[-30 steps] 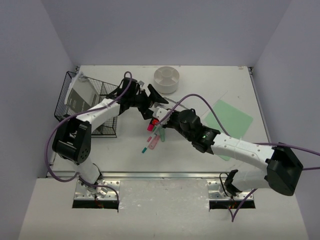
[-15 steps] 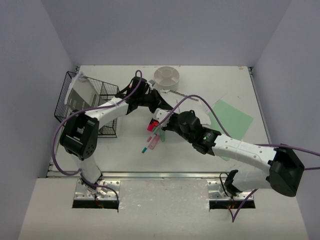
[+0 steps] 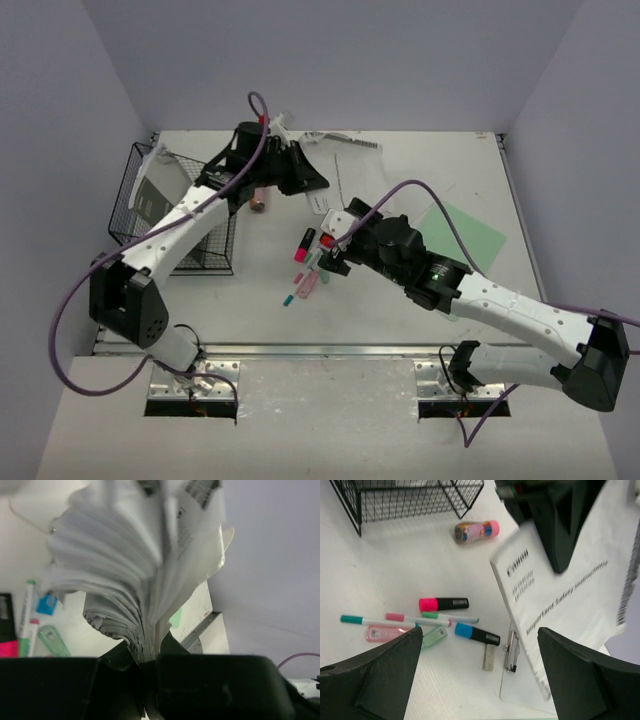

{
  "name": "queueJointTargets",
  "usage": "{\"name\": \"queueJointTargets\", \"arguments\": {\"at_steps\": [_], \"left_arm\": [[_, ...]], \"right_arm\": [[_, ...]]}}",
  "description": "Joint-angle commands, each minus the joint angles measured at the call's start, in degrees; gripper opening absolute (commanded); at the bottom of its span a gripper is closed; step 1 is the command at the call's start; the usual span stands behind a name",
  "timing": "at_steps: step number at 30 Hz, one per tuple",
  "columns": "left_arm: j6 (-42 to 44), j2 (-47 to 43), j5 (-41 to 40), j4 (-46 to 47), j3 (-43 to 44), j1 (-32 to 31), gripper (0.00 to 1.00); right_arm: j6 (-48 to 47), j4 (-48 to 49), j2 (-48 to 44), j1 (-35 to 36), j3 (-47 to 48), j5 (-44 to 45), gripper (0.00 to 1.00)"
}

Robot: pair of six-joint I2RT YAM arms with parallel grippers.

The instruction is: Organize the desk

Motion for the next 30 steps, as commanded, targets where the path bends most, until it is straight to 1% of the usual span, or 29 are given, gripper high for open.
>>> {"name": "queueJointTargets", "arguments": {"at_steps": [1,2,3,5,7,10,12,15,19,21,22,23,25,27,30], "left_arm": [[18.60,-13.17,1.40,-2.26,6.84,5.74,0.00],[21.52,-14.77,2.14,-3.96,7.76,7.62,0.00],[26.67,-17.09,4.03,-6.56,8.19,8.56,0.00],[34.00,-19.80,2.38,-11.69,10.18,9.56,0.00],[42.90,-25.20,-5.42,-16.94,10.85,10.14,0.00],[50.92,-30.02,-12.43,-21.78,11.17,11.31,0.00],[54.57,-32.72,-17.76,-26.45,11.46,11.43,0.00],[60.39,-33.57,-22.80,-32.29,13.43,11.43,0.00],[64.73,-31.02,-28.99,-41.74,17.77,11.43,0.00],[65.25,-27.79,-31.89,-45.97,20.97,11.43,0.00],[64.85,-26.57,-34.86,-47.19,22.01,11.43,0.00],[64.41,-25.35,-35.77,-48.73,24.49,11.43,0.00],[62.67,-22.78,-36.10,-51.77,27.80,11.43,0.00],[60.66,-18.16,-36.70,-56.32,31.50,11.43,0.00],[58.75,-16.22,-40.24,-56.47,31.65,11.50,0.00]], "right_arm": [[4.15,-2.67,-6.27,-0.01,4.21,-0.02,0.97],[4.16,-2.97,-7.01,-0.25,4.30,0.46,0.98],[3.95,-3.13,-7.82,-0.61,4.25,0.71,0.98],[3.33,-3.09,-8.60,-1.10,3.95,1.47,0.98],[2.76,-3.01,-8.93,-1.52,3.61,2.35,0.98],[2.86,-4.03,-8.59,-2.18,3.93,2.04,0.98],[2.71,-4.92,-7.90,-2.25,4.43,1.58,0.98],[2.40,-6.31,-5.22,-2.30,6.21,0.89,0.98],[2.49,-7.00,-2.42,-2.25,7.43,-0.15,0.97],[2.23,-8.32,-1.23,-2.21,7.99,-1.55,0.97],[2.22,-9.08,-0.80,-2.29,8.25,-1.99,0.96],[2.30,-10.11,-0.44,-2.30,8.67,-2.51,0.95],[2.09,-11.52,0.38,-2.30,9.06,-3.04,0.95],[2.05,-12.78,1.77,-2.25,9.93,-3.13,0.94],[1.33,-14.56,2.75,-2.21,10.82,-4.07,0.94]]}}
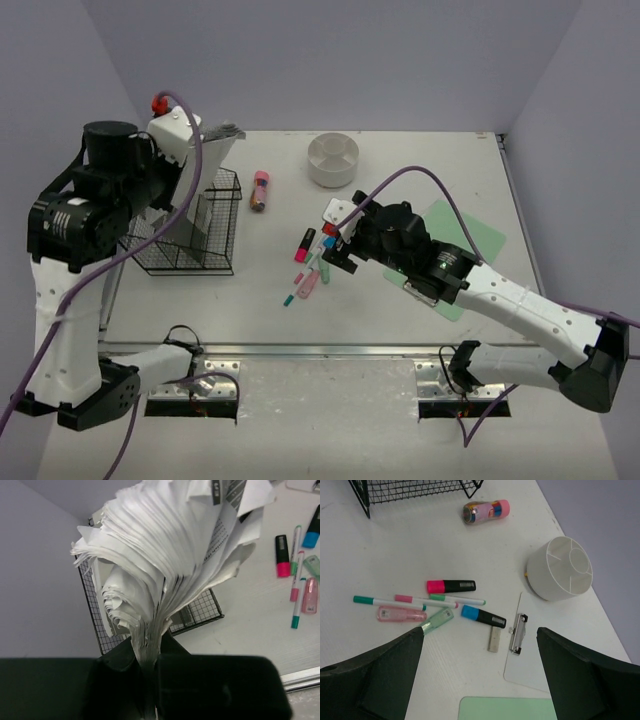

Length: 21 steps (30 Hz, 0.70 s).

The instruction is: Organize the desk

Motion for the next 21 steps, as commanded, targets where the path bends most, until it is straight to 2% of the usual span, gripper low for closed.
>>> {"name": "queueJointTargets", "arguments": {"at_steps": [1,5,12,17,21], "left_arm": [[-2.68,3.70,-7.17,-1.09,1.25,1.03,0.00],[-2.09,6.46,-7.76,0.76,0.68,5.45,0.00],[0.16,11.80,-1.01,1.22,3.61,19.64,0.00],[0.30,14.77,4.22,-0.40,3.28,25.72,0.00],[-0.87,15.73,5.94,-0.69,3.63,26.91,0.00]], "right_arm": [[-0.61,-1.83,1.10,0.06,3.43,-2.03,0.94],[-0.93,-2.29,1.12,-0.01,3.01,-2.74,0.94],[-2.00,-2.36,0.74,-0.03,2.25,-2.53,0.94],[-2.08,-1.70,0.66,-0.02,1.55,-2.77,0.94],[-2.26,-1.23,0.74,0.06,1.17,-2.69,0.94]]}}
